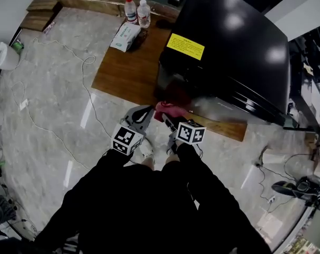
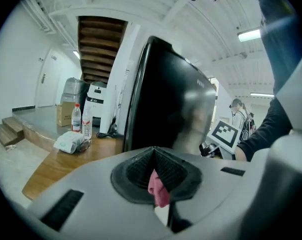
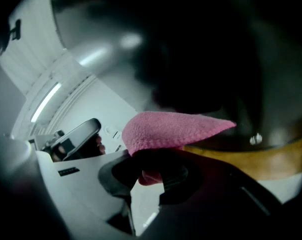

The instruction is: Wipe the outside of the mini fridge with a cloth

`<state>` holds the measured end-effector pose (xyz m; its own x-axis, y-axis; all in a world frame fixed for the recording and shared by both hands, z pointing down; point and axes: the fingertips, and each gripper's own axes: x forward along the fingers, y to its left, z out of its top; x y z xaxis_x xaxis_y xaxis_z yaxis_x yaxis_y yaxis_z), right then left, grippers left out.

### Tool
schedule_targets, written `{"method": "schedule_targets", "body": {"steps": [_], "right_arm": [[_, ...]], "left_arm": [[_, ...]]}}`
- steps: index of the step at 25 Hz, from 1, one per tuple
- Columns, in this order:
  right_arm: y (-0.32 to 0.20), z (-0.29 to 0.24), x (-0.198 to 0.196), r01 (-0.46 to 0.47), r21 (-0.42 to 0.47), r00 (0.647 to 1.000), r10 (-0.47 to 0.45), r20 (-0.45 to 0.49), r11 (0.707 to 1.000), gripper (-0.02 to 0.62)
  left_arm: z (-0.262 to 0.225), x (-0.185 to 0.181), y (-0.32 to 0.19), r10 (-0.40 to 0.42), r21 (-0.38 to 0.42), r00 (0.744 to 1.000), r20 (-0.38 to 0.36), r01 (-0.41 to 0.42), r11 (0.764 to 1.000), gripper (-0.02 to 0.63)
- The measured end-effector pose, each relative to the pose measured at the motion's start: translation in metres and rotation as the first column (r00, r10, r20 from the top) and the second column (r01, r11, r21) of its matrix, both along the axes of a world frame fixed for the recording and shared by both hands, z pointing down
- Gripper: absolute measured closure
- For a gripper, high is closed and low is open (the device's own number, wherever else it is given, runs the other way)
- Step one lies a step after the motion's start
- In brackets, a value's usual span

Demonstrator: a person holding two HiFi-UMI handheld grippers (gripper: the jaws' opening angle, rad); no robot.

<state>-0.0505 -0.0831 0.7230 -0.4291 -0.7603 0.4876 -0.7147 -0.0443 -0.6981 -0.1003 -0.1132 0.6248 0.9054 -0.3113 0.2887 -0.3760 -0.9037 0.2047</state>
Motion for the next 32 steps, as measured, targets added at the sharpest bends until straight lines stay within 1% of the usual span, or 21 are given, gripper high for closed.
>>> {"method": "schedule_targets", "body": {"steps": [1, 3, 5, 7, 11, 13, 16, 18, 20, 22, 26, 27, 28, 30, 31, 32], "right_arm": [[0.002, -0.026, -0.005, 0.038, 0.061, 0.998, -0.035, -0.053, 0.997, 0.505], [0.008, -0.083, -0.013, 0.121, 0.175, 0.981, -0.09, -0.172, 0.977, 0.505], [0.016, -0.139, -0.018, 0.211, 0.261, 0.946, -0.129, -0.298, 0.942, 0.505], [0.024, -0.196, -0.021, 0.279, 0.328, 0.906, -0.134, -0.401, 0.903, 0.505], [0.031, -0.312, -0.014, 0.351, 0.456, 0.846, -0.067, -0.529, 0.818, 0.505], [0.033, -0.36, -0.005, 0.389, 0.494, 0.804, -0.025, -0.595, 0.777, 0.505], [0.033, -0.417, 0.015, 0.44, 0.522, 0.733, 0.043, -0.679, 0.731, 0.505], [0.031, -0.445, 0.03, 0.463, 0.534, 0.703, 0.074, -0.707, 0.708, 0.505], [0.028, -0.464, 0.045, 0.489, 0.525, 0.677, 0.077, -0.732, 0.697, 0.505], [0.023, -0.476, 0.061, 0.527, 0.484, 0.634, 0.056, -0.771, 0.698, 0.505], [-0.006, -0.499, 0.105, 0.597, 0.381, 0.506, 0.037, -0.862, 0.706, 0.505], [-0.016, -0.503, 0.118, 0.614, 0.348, 0.468, 0.028, -0.883, 0.708, 0.505], [-0.026, -0.505, 0.132, 0.634, 0.309, 0.422, 0.018, -0.906, 0.709, 0.505], [-0.046, -0.506, 0.156, 0.674, 0.219, 0.314, -0.005, -0.949, 0.706, 0.505], [-0.058, -0.505, 0.166, 0.685, 0.17, 0.261, -0.021, -0.965, 0.708, 0.505], [-0.069, -0.502, 0.175, 0.688, 0.121, 0.216, -0.043, -0.975, 0.716, 0.505]], "left_arm": [[-0.017, -0.004, 0.001, 0.0, 0.004, 1.0, -0.021, 0.0, 1.0, 0.603], [-0.057, -0.01, 0.002, 0.005, 0.025, 0.998, -0.063, -0.004, 1.0, 0.603], [-0.105, -0.012, 0.004, 0.011, 0.056, 0.994, -0.107, -0.005, 0.998, 0.603], [-0.156, -0.011, 0.006, 0.027, 0.09, 0.989, -0.148, -0.014, 0.996, 0.603], [-0.254, 0.003, 0.015, 0.098, 0.162, 0.973, -0.211, -0.064, 0.985, 0.603], [-0.292, 0.011, 0.017, 0.111, 0.19, 0.969, -0.218, -0.07, 0.979, 0.603], [-0.339, 0.028, 0.015, 0.112, 0.246, 0.971, -0.213, -0.058, 0.968, 0.603], [-0.366, 0.042, 0.016, 0.132, 0.297, 0.965, -0.228, -0.06, 0.953, 0.603], [-0.389, 0.057, 0.018, 0.154, 0.326, 0.956, -0.25, -0.067, 0.943, 0.603], [-0.409, 0.07, 0.016, 0.158, 0.333, 0.952, -0.261, -0.064, 0.941, 0.603], [-0.435, 0.103, -0.009, 0.116, 0.347, 0.965, -0.233, -0.028, 0.938, 0.603], [-0.439, 0.114, -0.019, 0.098, 0.352, 0.97, -0.223, -0.014, 0.936, 0.603], [-0.443, 0.125, -0.028, 0.079, 0.362, 0.974, -0.212, 0.003, 0.932, 0.603], [-0.449, 0.145, -0.048, 0.041, 0.384, 0.981, -0.19, 0.035, 0.923, 0.603], [-0.452, 0.153, -0.059, 0.026, 0.392, 0.983, -0.18, 0.048, 0.919, 0.603], [-0.454, 0.16, -0.07, 0.013, 0.397, 0.985, -0.171, 0.057, 0.916, 0.603]]}}
